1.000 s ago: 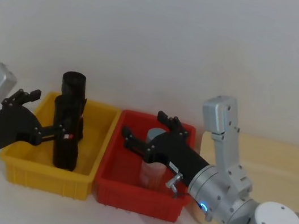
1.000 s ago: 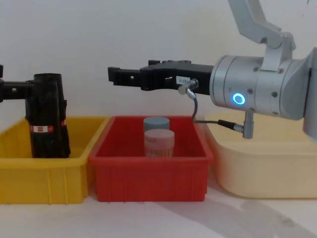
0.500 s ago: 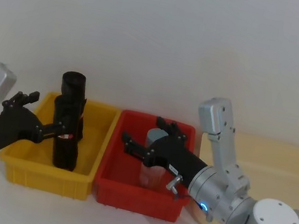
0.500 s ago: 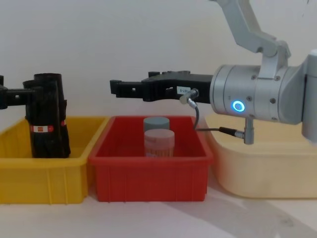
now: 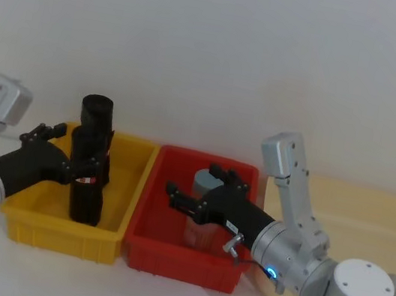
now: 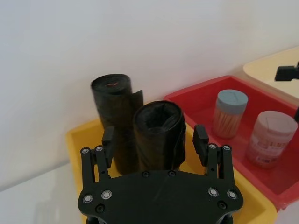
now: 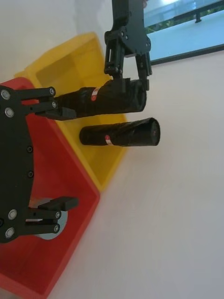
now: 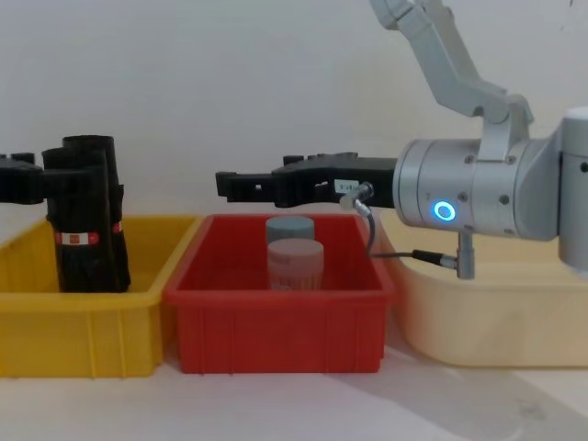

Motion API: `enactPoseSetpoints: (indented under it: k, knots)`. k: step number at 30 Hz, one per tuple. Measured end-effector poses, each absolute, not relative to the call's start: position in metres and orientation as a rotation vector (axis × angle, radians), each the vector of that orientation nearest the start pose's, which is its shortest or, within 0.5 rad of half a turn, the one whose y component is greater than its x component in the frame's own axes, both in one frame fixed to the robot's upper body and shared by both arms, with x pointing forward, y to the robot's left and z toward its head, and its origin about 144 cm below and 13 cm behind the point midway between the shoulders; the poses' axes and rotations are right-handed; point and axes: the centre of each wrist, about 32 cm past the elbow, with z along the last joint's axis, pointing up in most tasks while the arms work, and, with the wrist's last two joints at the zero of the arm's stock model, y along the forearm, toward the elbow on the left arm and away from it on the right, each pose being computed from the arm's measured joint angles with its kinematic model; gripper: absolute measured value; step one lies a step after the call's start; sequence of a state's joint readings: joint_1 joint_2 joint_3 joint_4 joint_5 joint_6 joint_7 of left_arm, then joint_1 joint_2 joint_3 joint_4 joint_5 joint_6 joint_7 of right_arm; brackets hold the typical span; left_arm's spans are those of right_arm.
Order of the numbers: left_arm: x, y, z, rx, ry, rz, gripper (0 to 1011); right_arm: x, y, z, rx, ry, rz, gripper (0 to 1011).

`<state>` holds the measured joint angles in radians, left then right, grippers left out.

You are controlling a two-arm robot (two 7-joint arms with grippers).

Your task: Pick up the garbage bag with the one hand and transfer it to the other hand.

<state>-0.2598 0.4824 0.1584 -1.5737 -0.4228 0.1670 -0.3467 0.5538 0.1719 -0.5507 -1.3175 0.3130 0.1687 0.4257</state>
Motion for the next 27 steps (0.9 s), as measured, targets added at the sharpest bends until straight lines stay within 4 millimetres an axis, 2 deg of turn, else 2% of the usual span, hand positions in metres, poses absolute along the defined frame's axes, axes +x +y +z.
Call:
enactPoseSetpoints:
  k: [15,27]
  knots:
    - [0.541,0.316,1.240,0.051,-0.024,1.008,1000,0.578,-0.131,1.237,-0.134,-0.030,-0.659,999]
    - [0.547,0.316,1.239,0.051,-0.011,0.985,1000,0.591,-0.136,1.234,-0.188,-0.014,-0.663,999]
